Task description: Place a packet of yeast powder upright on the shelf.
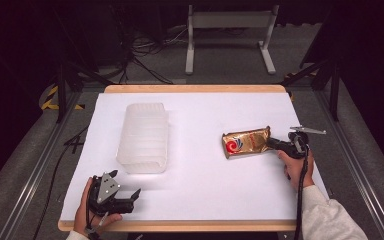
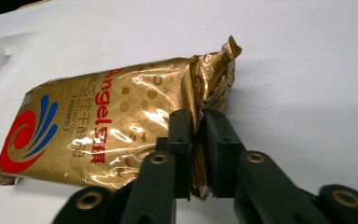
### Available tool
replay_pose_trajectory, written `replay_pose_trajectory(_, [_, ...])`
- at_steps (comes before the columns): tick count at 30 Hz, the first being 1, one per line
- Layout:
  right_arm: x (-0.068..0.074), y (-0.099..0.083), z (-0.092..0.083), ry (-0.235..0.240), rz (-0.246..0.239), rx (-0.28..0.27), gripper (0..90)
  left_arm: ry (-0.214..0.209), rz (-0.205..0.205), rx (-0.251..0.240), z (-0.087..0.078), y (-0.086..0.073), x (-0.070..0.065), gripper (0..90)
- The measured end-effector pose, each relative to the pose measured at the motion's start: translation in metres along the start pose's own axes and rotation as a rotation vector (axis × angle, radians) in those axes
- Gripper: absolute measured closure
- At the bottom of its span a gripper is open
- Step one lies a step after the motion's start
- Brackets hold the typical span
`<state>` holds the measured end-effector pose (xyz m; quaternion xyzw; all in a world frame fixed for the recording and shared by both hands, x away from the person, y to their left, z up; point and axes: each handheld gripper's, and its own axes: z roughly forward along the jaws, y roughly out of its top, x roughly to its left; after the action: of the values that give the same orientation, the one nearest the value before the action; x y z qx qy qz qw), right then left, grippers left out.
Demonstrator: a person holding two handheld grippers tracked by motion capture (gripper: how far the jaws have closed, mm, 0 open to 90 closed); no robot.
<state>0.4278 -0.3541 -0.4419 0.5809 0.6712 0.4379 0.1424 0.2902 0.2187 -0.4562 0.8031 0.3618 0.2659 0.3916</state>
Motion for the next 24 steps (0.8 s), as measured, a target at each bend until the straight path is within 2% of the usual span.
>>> replay_pose_trajectory(3, [-0.001, 0.001, -0.003, 0.004, -0.008, -0.018, 87.1, 0.0, 0.004, 0.003, 0.0, 0.0, 0.0, 5.1])
replay_pose_trajectory(6, [0.002, 0.001, -0.005, -0.003, -0.037, -0.032, 87.9, -0.001, 0.008, 0.004, 0.0, 0.0, 0.0, 5.2])
replay_pose_trajectory(12, [0.011, 0.006, -0.016, 0.009, -0.076, -0.118, 88.6, 0.0, 0.008, 0.004, 0.0, 0.0, -0.001, 5.1])
replay_pose_trajectory(19, [0.029, 0.018, -0.035, 0.056, -0.14, -0.205, 88.8, 0.012, -0.004, 0.001, -0.002, -0.001, 0.0, 5.1])
replay_pose_trajectory(24, [0.046, 0.027, -0.047, 0.121, -0.204, -0.228, 89.0, 0.015, -0.008, 0.001, -0.002, -0.001, 0.0, 5.1])
